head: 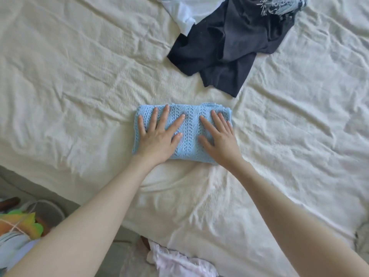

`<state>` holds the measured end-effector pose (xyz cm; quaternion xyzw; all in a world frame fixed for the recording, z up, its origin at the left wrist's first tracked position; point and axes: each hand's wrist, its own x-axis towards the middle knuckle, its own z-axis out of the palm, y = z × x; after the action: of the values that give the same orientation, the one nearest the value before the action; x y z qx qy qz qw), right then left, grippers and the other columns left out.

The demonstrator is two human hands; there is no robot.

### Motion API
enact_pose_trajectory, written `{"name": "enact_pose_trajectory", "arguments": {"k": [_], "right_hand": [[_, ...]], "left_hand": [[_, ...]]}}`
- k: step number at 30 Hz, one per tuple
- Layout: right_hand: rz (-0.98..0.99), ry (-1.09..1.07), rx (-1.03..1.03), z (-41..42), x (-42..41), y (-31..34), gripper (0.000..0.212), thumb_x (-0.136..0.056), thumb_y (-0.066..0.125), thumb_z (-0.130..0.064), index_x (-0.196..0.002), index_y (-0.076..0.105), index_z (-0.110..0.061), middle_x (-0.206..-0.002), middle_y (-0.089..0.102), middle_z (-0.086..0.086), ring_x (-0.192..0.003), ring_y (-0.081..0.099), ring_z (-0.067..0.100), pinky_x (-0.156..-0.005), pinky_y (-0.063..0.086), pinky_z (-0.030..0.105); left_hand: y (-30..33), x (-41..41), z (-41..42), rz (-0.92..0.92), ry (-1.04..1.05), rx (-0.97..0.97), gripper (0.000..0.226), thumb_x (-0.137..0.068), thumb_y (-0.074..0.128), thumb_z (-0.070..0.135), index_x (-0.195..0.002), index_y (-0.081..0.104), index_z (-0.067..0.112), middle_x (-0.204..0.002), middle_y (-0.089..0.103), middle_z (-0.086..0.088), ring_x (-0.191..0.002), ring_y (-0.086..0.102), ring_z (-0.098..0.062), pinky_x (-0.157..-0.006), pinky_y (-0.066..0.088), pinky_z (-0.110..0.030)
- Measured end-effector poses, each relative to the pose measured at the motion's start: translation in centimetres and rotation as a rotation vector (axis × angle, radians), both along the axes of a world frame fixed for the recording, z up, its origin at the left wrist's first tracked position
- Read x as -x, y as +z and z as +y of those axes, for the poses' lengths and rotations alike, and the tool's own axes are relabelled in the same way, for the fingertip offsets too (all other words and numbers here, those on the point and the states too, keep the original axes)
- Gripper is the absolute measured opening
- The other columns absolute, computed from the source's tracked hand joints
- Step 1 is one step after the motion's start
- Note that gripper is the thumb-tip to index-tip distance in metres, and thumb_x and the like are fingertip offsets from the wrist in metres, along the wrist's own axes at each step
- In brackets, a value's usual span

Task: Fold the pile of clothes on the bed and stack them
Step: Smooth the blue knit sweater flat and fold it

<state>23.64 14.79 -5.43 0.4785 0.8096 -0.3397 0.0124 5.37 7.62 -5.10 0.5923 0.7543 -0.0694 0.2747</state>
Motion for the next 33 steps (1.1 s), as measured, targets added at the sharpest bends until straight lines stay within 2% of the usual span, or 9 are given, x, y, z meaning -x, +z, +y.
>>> {"name": "enact_pose_trajectory", "arguments": {"k": [3,6,8,10,13,18,24,28,33], "right_hand": [[0.248,-0.320,0.009,-0.1,-1.4,2.3,0.024,-0.093,0.057,-0.015,-0.114,0.067,-0.011,-0.133,0.055,0.005,-0.117,0.054,0.015,-0.099,0.040,0.026],[0.225,-0.748,0.104,0.0,-3.0,3.3,0.011,-0.090,0.061,-0.024,-0.096,0.067,-0.017,-0.106,0.067,0.002,-0.086,0.061,0.009,-0.083,0.050,0.030],[0.234,-0.942,0.462,0.8,-4.1,3.0,0.028,-0.087,0.065,-0.034,-0.104,0.064,-0.012,-0.100,0.067,0.004,-0.090,0.063,0.015,-0.083,0.052,0.034],[0.373,-1.063,0.911,1.9,-5.0,2.6,0.040,-0.087,0.065,-0.035,-0.115,0.061,-0.007,-0.105,0.066,0.007,-0.097,0.064,0.020,-0.084,0.053,0.034],[0.391,-0.997,1.118,3.5,-5.2,1.8,0.030,-0.089,0.062,-0.032,-0.109,0.063,-0.010,-0.104,0.068,0.006,-0.094,0.066,0.020,-0.081,0.053,0.033],[0.291,-0.879,1.177,4.9,-4.4,1.5,0.021,-0.091,0.061,-0.030,-0.099,0.062,-0.011,-0.089,0.069,0.004,-0.083,0.066,0.019,-0.073,0.054,0.033],[0.265,-0.810,1.217,5.4,-4.1,2.0,0.021,-0.093,0.059,-0.028,-0.082,0.055,-0.011,-0.069,0.048,0.002,-0.062,0.046,0.015,-0.066,0.056,0.031],[0.301,-0.767,1.188,5.3,-4.4,2.7,0.020,-0.091,0.061,-0.029,-0.101,0.061,-0.012,-0.090,0.065,0.004,-0.086,0.064,0.019,-0.075,0.057,0.034],[0.331,-0.744,1.121,3.7,-4.2,4.9,0.020,-0.090,0.062,-0.028,-0.103,0.060,-0.013,-0.097,0.069,0.002,-0.091,0.067,0.017,-0.075,0.055,0.033]], "left_hand": [[2.3,0.6,-1.5,-0.113,0.013,-0.204,0.046,-0.099,0.040,0.031,-0.145,0.032,0.033,-0.157,0.019,-0.003,-0.145,0.013,-0.028,-0.113,0.001,-0.055],[3.0,1.7,-2.9,-0.244,0.174,-0.427,0.037,-0.092,0.055,0.007,-0.129,0.055,0.006,-0.139,0.046,-0.021,-0.133,0.038,-0.037,-0.112,0.024,-0.048],[2.8,2.9,-3.4,-0.226,0.376,-0.498,0.034,-0.091,0.055,0.003,-0.125,0.054,-0.002,-0.131,0.050,-0.024,-0.126,0.044,-0.035,-0.109,0.027,-0.031],[2.3,3.9,-3.5,-0.272,0.631,-0.440,0.035,-0.094,0.053,0.011,-0.126,0.050,-0.001,-0.125,0.052,-0.020,-0.117,0.049,-0.031,-0.099,0.033,-0.024],[1.4,5.2,-2.8,-0.530,0.994,-0.127,0.041,-0.097,0.048,0.033,-0.127,0.049,0.006,-0.120,0.057,-0.006,-0.105,0.057,-0.018,-0.080,0.043,-0.023],[0.8,6.6,-1.7,-0.879,1.207,0.067,0.040,-0.094,0.053,0.037,-0.125,0.053,0.012,-0.117,0.063,-0.002,-0.108,0.060,-0.019,-0.098,0.046,-0.042],[1.6,6.6,-0.9,-0.942,1.186,0.137,0.031,-0.093,0.055,0.034,-0.115,0.057,0.012,-0.102,0.067,-0.001,-0.094,0.063,-0.018,-0.079,0.050,-0.037],[2.2,6.9,-1.7,-0.956,1.183,0.072,0.036,-0.091,0.058,0.032,-0.122,0.053,0.014,-0.107,0.065,-0.003,-0.097,0.063,-0.020,-0.080,0.051,-0.041],[4.6,5.5,-3.4,-0.970,1.179,0.002,0.011,-0.092,0.057,0.028,-0.101,0.058,0.021,-0.093,0.066,0.001,-0.080,0.064,-0.018,-0.065,0.049,-0.034]]}}
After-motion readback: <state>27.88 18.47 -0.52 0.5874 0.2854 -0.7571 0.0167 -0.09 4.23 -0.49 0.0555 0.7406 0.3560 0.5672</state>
